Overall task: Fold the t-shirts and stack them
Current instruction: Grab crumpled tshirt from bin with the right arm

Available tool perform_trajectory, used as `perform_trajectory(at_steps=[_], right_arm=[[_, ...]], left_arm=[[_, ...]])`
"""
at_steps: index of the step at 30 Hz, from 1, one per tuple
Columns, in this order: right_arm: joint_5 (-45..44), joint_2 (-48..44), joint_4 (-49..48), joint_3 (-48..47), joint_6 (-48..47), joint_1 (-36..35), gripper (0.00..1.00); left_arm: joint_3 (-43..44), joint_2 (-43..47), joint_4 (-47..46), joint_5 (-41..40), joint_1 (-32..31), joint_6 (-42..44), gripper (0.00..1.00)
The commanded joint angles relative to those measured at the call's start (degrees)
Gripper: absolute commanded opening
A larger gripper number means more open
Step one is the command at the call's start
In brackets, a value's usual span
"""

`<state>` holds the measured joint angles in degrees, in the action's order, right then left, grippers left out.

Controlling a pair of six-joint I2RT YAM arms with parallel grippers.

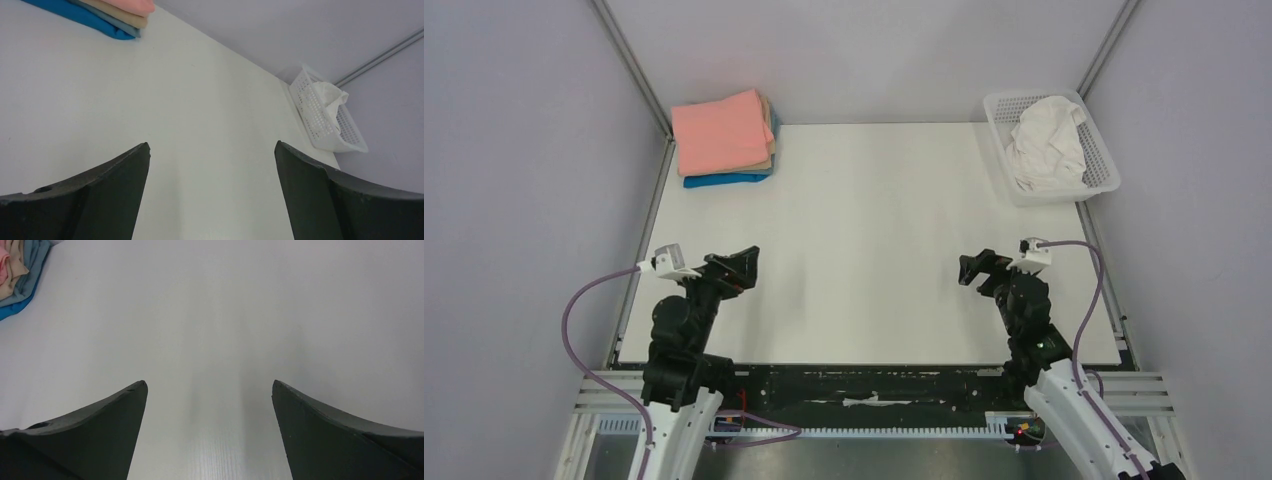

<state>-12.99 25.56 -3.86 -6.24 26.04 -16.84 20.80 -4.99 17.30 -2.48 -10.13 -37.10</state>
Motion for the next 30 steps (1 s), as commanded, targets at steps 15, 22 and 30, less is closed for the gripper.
perform_trajectory(at_steps=[15,22,30], right_arm=[[-21.07,43.02,2.56,-49.97,-17.19,6.25,0.98],[-12.76,63.16,5.96,-69.01,-15.01,19.08,0.98],[-10.11,89.48,6.06,-90.51,-16.6,26.4,0.98]], left_arm=[[-7.72,-3.96,-12.09,0.0,-0.02,-5.29,1.0],[-9.94,-5.18,-15.35,-2.66,0.02,-6.07,1.0],[-13.48,-7.43,-23.33,-4.43,0.02,-6.4,1.0]])
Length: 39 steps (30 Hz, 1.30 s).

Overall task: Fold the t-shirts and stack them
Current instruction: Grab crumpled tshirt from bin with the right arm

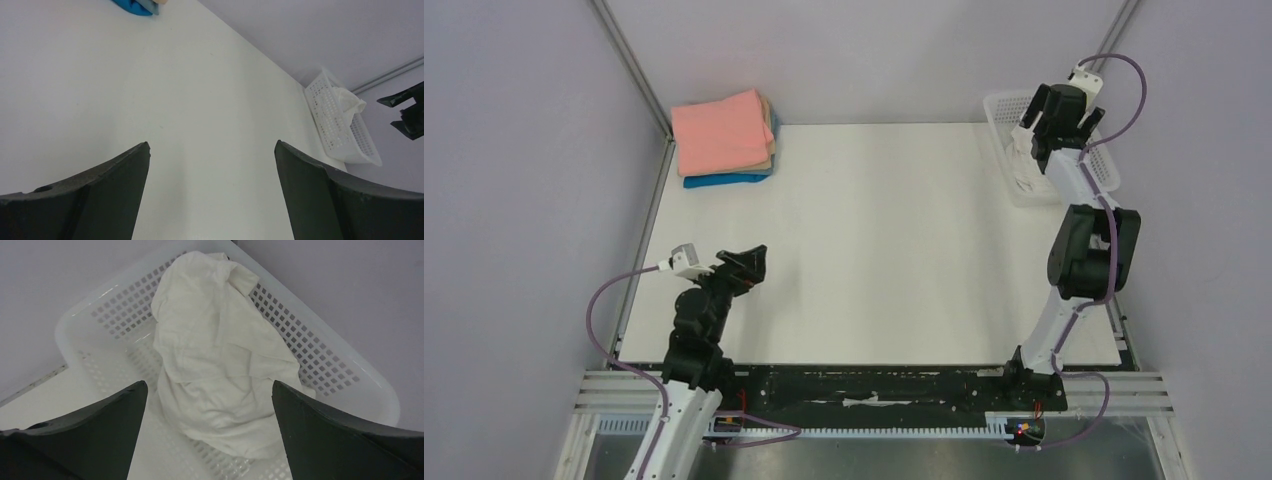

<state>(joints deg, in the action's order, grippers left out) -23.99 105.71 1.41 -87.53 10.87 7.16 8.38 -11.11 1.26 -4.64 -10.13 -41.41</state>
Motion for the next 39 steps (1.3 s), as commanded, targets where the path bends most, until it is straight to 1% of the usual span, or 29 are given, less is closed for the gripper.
perform_trajectory(at_steps=[1,3,5,7,9,11,14,16,18,19,20,22,23,26,27,31,33,36,39], right_arm=[[1.3,12.96,0.79,-12.17,-1.25,3.06,0.98],[4.04,18.71,-0.44,-16.43,-1.04,4.35,0.98],[5.42,23.0,-4.42,-18.09,-1.95,4.73,0.98],[6.08,25.98,-7.92,-18.25,-1.34,5.12,0.98],[7.4,28.28,-11.23,-17.76,1.85,5.69,0.98],[9.99,30.05,-14.09,-16.8,5.04,6.04,0.98],[15.5,32.6,-18.39,-16.18,5.64,6.22,0.99],[17.27,33.85,-19.51,-16.94,6.0,6.21,0.89],[20.16,34.3,-21.81,-16.94,5.58,6.35,0.74],[21.6,34.18,-22.92,-16.82,5.68,6.62,0.63],[22.79,33.88,-24.3,-16.5,6.19,6.83,0.54],[25.79,32.94,-25.91,-16.46,5.01,7.29,0.31],[26.65,31.96,-26.1,-16.38,4.03,7.53,0.22],[28.37,27.23,-25.79,-15.12,2.53,8.26,0.03],[29.03,24.72,-25.83,-14.21,2.28,8.47,0.0],[31.86,14.5,-26.28,-10.62,1.15,8.49,0.0],[34.13,8.92,-26.15,-8.44,1.82,8.42,0.0],[37.77,0.13,-23.68,-6.01,3.28,7.78,0.0],[40.9,-8.39,-20.43,-4.14,0.91,4.99,0.0]], left_arm=[[-1.33,-1.95,-8.53,-2.28,0.02,-2.1,1.0],[-1.69,-3.33,-10.81,-2.46,0.02,-2.1,1.0],[-1.75,-4.83,-12.48,-2.58,0.0,-1.85,1.0],[-1.95,-6.36,-14.42,-2.33,0.01,-1.75,1.0],[-2.22,-7.51,-16.03,-2.34,0.02,-1.83,1.0],[-2.4,-8.65,-17.37,-2.8,0.02,-1.92,1.0],[-2.2,-10.24,-18.2,-3.42,0.02,-2.01,1.0],[-1.73,-11.05,-18.14,-3.36,0.0,-1.92,1.0],[-1.0,-11.56,-17.29,-2.63,0.02,-1.77,1.0],[-0.47,-11.66,-16.33,-2.24,0.02,-1.54,1.0],[-0.03,-11.59,-15.28,-1.98,0.02,-1.34,1.0],[1.02,-11.0,-13.12,-2.05,0.02,-0.72,1.0],[1.29,-10.69,-12.24,-2.43,0.02,-0.53,1.0],[1.55,-9.04,-10.41,-3.88,0.02,-1.21,0.99],[1.42,-8.4,-10.4,-3.61,0.02,-1.22,0.99],[1.2,-6.51,-9.6,-2.37,0.02,-1.13,0.99],[1.75,-5.46,-7.45,-2.2,0.02,-1.14,0.99],[2.16,-3.93,-4.38,-2.35,0.02,-1.04,0.99],[1.56,-2.3,-3.39,-1.72,0.02,-1.48,0.99]])
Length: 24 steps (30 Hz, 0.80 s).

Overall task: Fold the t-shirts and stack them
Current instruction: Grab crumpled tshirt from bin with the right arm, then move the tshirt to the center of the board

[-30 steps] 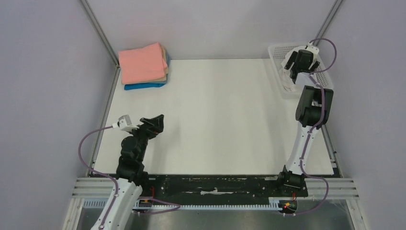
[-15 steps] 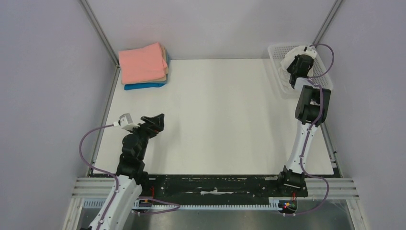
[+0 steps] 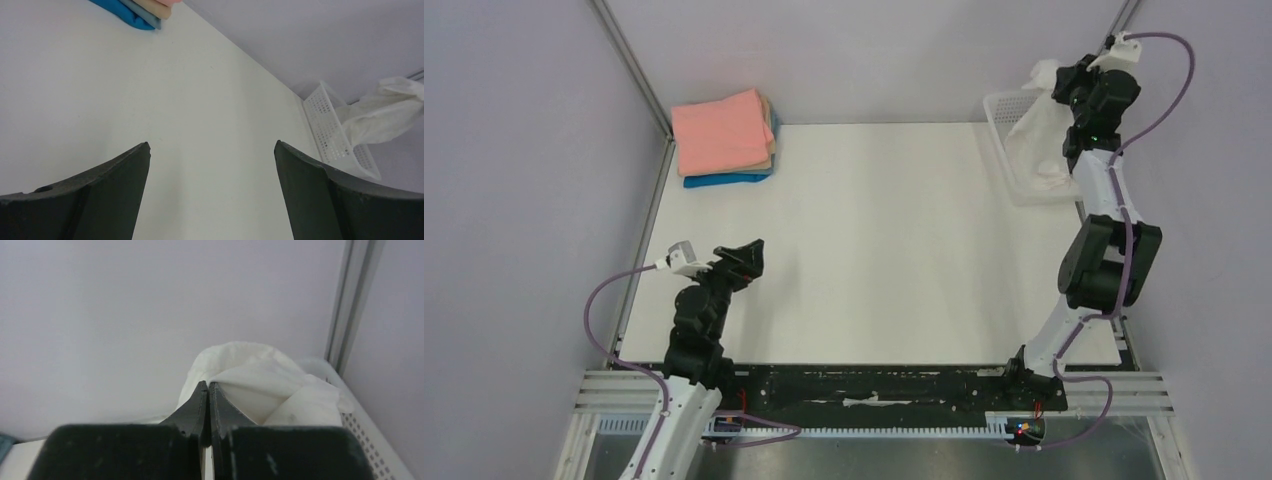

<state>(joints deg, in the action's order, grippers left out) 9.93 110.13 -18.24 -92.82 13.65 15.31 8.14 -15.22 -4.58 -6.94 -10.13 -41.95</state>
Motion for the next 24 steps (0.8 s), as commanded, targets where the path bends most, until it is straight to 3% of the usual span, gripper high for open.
perform_trajectory(at_steps=[1,5,8,15,19,24], right_arm=[[7.55,-15.1,0.85,1.4,-3.16,-4.5,0.0],[8.11,-24.81,4.27,2.63,-5.96,-12.86,0.0],[9.84,-30.33,-0.25,6.34,-1.15,-18.88,0.0],[21.08,-31.03,-10.8,6.55,11.97,-29.27,0.0],[16.84,-30.83,-13.83,5.4,13.41,-36.87,0.0],[7.78,-26.92,-10.55,-1.53,11.28,-45.12,0.0]], left_arm=[[1.79,2.37,2.74,1.01,0.02,-0.94,0.99],[2.65,3.52,5.61,2.71,0.02,-1.19,0.99],[3.98,3.69,8.58,4.01,0.02,-1.19,1.0],[8.12,4.42,16.68,5.56,0.02,-1.46,1.0],[9.67,5.76,19.62,5.53,0.02,-2.14,0.99],[11.53,7.85,23.34,5.12,-0.01,-2.67,0.99]])
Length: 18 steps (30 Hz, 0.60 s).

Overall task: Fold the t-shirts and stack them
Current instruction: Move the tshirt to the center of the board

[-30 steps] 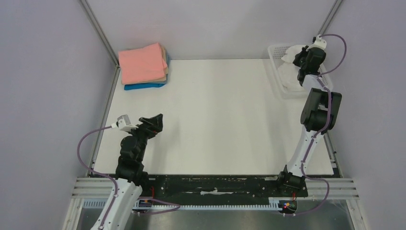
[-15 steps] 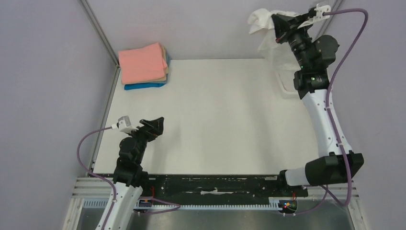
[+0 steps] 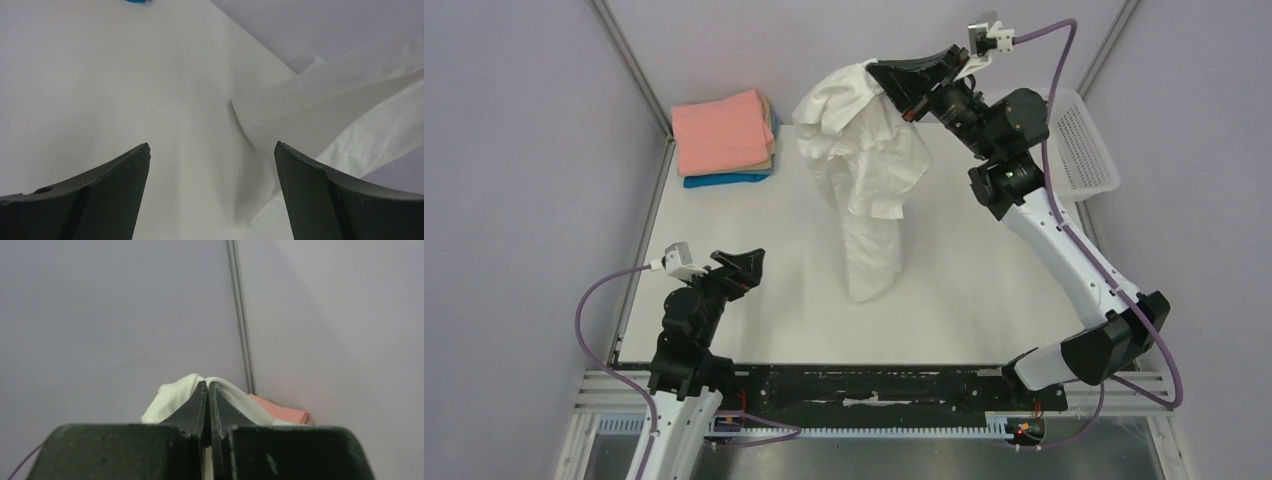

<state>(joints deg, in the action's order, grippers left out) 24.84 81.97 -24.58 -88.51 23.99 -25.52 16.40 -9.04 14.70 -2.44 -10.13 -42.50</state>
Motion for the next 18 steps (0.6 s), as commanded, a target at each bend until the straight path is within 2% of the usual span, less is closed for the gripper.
perform_trajectory(at_steps=[1,6,11,15,18], right_arm=[[-9.09,1.3,-4.84,-5.32,2.04,-4.98,0.0],[-17.7,-1.71,-7.62,2.61,6.53,-6.47,0.0],[-28.02,-6.85,1.77,14.11,2.98,-5.01,0.03],[-25.13,-11.33,1.43,31.94,7.63,4.34,0.07],[-20.22,-10.36,-2.19,44.16,8.01,13.44,0.14]], left_arm=[[3.63,2.11,5.22,0.38,0.02,-2.2,0.99],[5.25,4.59,8.73,-0.54,0.02,-2.94,0.99],[3.96,4.8,8.12,0.51,0.02,-4.63,0.99],[1.9,1.28,5.26,2.16,0.02,-6.11,0.99],[-0.52,-4.62,-0.38,8.65,0.0,-6.71,0.99]])
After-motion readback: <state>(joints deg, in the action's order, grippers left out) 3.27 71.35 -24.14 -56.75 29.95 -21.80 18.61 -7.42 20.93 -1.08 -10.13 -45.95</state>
